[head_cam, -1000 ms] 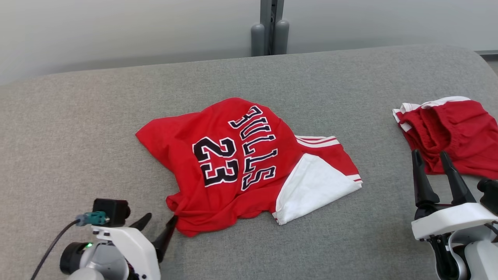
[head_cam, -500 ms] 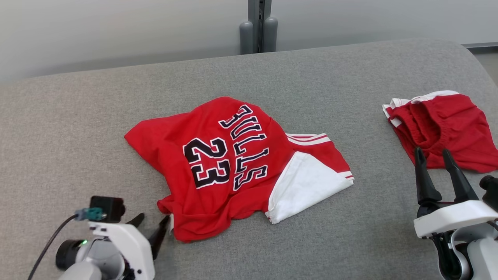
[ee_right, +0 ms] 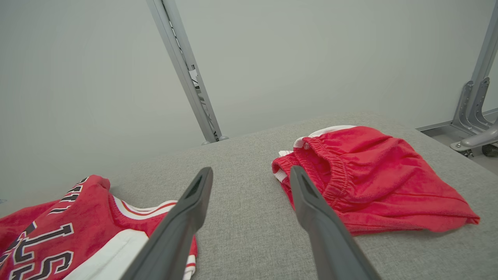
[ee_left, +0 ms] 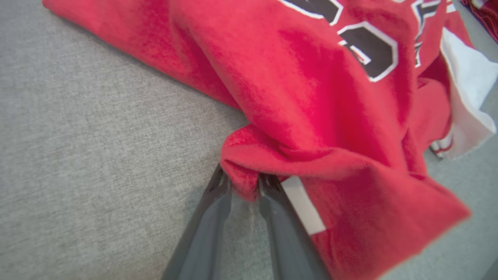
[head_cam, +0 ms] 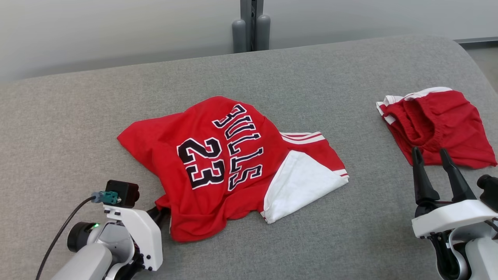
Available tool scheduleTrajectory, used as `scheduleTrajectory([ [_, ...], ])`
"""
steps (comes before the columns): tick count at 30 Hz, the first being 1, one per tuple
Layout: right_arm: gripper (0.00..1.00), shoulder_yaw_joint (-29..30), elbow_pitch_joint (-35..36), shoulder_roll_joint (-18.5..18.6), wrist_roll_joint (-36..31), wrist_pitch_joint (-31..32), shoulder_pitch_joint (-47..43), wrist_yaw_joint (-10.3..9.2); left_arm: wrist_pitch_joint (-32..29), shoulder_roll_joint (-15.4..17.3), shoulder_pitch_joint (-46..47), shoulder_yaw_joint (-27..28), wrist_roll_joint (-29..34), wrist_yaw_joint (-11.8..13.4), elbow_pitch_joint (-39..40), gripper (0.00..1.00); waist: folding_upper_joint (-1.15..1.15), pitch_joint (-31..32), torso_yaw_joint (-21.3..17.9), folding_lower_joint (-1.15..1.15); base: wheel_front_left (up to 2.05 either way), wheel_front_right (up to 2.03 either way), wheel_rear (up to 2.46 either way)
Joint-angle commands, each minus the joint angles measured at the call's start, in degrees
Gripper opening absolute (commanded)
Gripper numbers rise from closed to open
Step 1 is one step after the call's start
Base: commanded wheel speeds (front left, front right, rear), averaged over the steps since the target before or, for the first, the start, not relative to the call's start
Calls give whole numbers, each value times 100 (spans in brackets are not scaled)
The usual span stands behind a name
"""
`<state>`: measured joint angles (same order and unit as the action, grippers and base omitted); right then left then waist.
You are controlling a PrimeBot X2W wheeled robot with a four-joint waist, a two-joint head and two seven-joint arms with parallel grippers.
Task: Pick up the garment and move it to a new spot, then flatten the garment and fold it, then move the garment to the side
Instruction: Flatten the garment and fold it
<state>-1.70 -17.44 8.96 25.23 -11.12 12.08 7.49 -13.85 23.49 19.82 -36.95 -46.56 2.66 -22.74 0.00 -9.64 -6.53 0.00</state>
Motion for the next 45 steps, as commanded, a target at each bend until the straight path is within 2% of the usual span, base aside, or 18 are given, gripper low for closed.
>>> scheduleTrajectory([
  [1,100,37,-9,7,13,-19,-38,1,-13,73,78,-6,3,-33,1,0,0,9,12,0,0,0,0],
  [3,100,64,-27,-15,7,-43,-63,1,31,139,87,-1,66,-19,101,0,0,29,51,0,0,0,0],
  [8,100,110,-64,-60,-7,-65,-104,1,-12,478,-69,69,208,239,643,0,0,129,216,0,0,0,0],
  [17,100,128,-93,-86,-47,-70,-179,1,-388,1322,-806,336,241,1038,1729,0,0,242,464,0,0,0,0],
  [21,100,109,-106,-66,-59,-7,-162,1,-752,1523,-1028,214,285,1264,1796,0,0,270,540,0,0,0,0],
  [23,100,108,-107,-65,-68,30,-153,1,-850,1486,-1059,180,246,1313,1813,0,0,279,569,0,0,0,0],
  [24,100,99,-110,-61,-71,52,-153,1,-880,1477,-1087,151,244,1333,1794,100,0,283,581,0,0,0,0],
  [29,100,45,-74,-35,-90,104,-196,1,-764,1543,-1103,270,305,1531,1970,100,0,315,647,0,0,0,0],
  [36,100,-514,38,-15,-50,231,-191,1,-442,1734,-1273,515,529,1982,2630,100,0,336,726,0,0,0,0],
  [41,100,-848,-197,88,-21,551,83,1,20,1544,-1230,585,709,2160,2917,100,0,308,833,0,0,0,0],
  [45,100,-1109,-542,149,95,977,332,1,206,1347,-1181,468,771,2092,2865,100,0,292,916,0,0,0,0],
])
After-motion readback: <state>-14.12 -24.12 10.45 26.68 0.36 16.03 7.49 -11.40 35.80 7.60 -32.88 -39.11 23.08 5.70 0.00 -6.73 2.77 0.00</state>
